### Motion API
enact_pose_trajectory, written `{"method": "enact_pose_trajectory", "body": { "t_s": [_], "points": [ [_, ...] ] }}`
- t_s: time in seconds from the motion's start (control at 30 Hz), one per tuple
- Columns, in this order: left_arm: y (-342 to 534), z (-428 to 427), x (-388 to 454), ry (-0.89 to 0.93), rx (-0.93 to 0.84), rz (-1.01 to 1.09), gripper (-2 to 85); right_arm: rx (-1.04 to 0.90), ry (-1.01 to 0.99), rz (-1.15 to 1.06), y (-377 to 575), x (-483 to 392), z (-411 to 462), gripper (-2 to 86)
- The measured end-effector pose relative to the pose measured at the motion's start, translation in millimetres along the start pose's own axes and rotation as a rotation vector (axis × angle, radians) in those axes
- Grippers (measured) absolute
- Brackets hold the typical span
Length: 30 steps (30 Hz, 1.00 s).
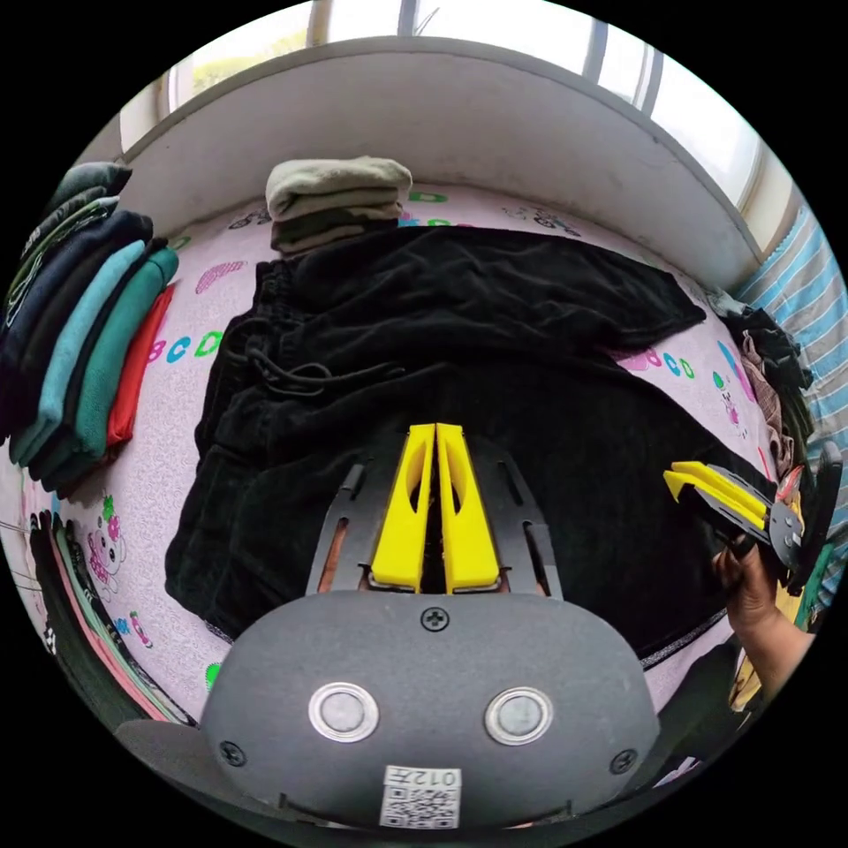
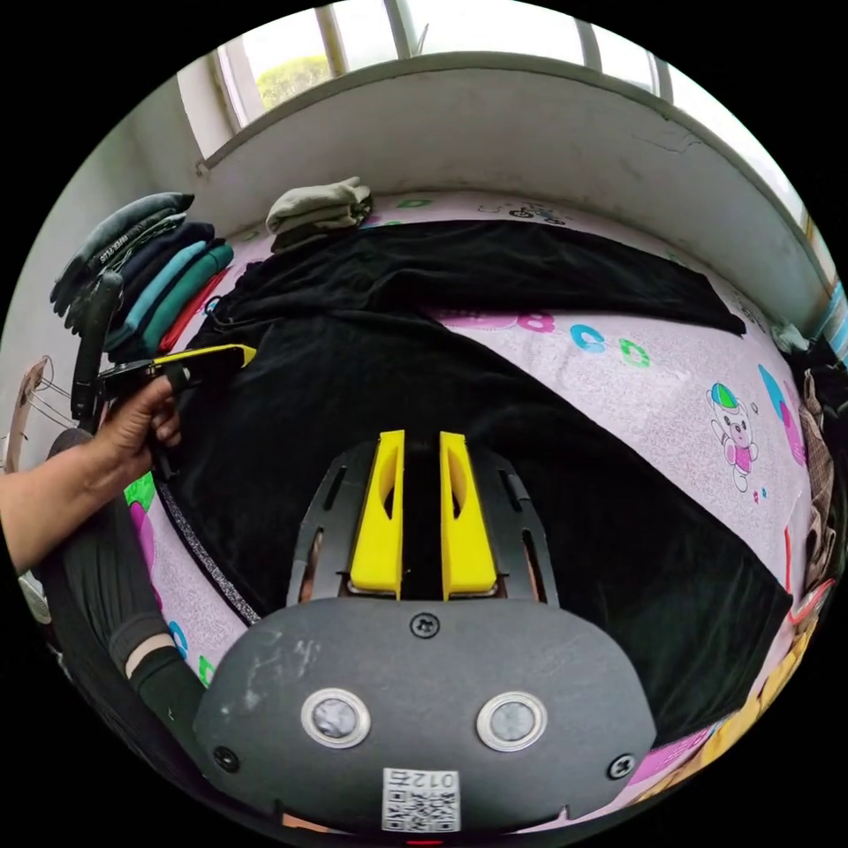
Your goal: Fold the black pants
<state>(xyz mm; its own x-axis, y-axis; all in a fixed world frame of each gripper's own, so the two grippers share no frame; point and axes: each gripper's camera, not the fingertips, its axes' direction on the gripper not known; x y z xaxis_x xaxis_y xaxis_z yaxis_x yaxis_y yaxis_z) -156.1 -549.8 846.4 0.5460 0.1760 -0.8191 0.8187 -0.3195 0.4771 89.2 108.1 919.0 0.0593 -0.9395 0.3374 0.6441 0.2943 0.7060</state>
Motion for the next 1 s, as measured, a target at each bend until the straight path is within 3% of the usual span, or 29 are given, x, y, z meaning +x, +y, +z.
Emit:
{"method": "enact_pose_trajectory", "body": {
  "t_s": [0.17, 0.27, 0.4, 0.63, 1.0],
  "points": [
    [-6.6, -10.3, -3.9, -0.011, -0.008, 0.004, 0.4, 0.000, -0.023, -0.043, -1.3, -13.1, 7.9, 10.3],
    [-15.2, -20.3, -22.0, 0.095, -0.059, -0.027, 0.5, -0.005, -0.037, -0.087, -1.8, -23.7, 11.3, 11.1],
    [-38.2, -63.6, -49.7, 0.094, 0.087, -0.039, 0.6, -0.029, -0.076, -0.069, -17.4, -40.6, 10.9, 10.0],
    [-107.7, -73.7, -100.1, 0.066, 0.078, -0.003, 0.7, 0.045, -0.297, -0.200, -60.7, -175.8, 28.1, 9.0],
    [-172.5, -22.7, -97.2, -0.070, -0.022, -0.018, 0.1, -0.009, -0.192, -0.463, -67.8, -298.3, 98.2, 10.6]
  ]
}}
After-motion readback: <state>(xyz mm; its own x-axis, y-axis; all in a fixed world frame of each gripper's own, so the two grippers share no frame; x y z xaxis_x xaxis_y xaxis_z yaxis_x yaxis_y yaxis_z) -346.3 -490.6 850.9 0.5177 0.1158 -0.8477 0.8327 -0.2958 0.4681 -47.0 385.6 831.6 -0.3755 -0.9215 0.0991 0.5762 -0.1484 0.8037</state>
